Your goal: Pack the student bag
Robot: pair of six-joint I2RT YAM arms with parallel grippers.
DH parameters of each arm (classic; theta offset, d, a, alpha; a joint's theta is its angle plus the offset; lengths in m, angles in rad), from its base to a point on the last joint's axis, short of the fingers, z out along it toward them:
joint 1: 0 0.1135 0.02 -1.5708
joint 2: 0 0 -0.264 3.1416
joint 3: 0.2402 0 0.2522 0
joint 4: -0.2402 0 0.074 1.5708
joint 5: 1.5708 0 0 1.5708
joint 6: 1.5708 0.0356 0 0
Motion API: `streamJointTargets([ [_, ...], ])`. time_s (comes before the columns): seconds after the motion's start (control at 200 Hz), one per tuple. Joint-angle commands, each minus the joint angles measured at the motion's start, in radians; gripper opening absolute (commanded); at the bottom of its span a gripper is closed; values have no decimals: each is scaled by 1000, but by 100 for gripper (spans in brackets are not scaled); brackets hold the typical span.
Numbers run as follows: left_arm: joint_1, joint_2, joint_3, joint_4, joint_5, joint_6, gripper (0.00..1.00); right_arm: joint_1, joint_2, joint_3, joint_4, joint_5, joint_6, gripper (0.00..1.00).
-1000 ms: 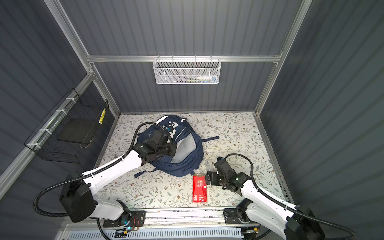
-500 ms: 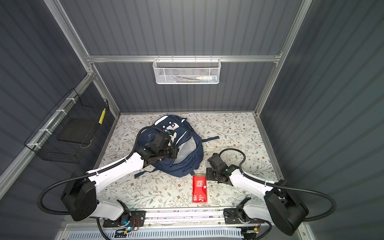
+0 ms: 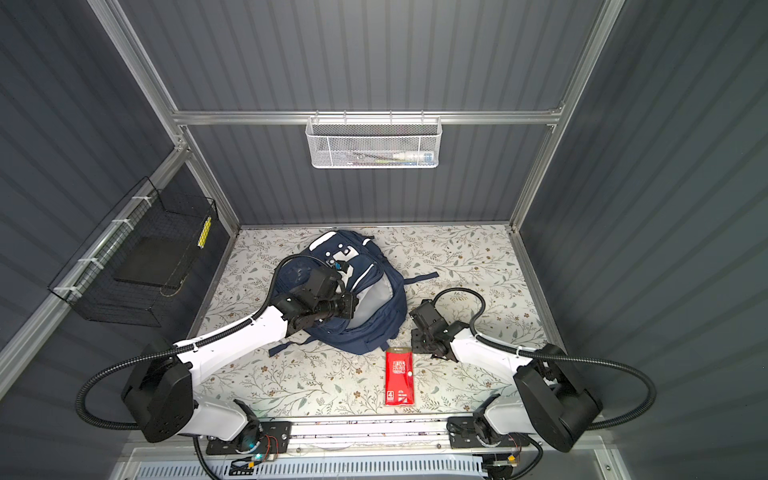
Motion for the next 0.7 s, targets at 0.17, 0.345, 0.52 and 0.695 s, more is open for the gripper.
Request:
streamJointTargets([
  [0.17, 16, -111, 98, -198, -82, 19, 0, -3, -203, 168, -109, 4, -70, 23],
  [0.345, 16, -132, 180, -242, -120, 58, 0, -1, -35, 340, -15, -116, -86, 25],
  [0.52, 17, -114, 286, -300, -162, 127, 0, 37, 191, 512, 122, -223, -23, 24],
  [0.695, 19, -121, 330, -304, -197, 152, 0, 70, 465, 675, 202, -273, 84, 25],
])
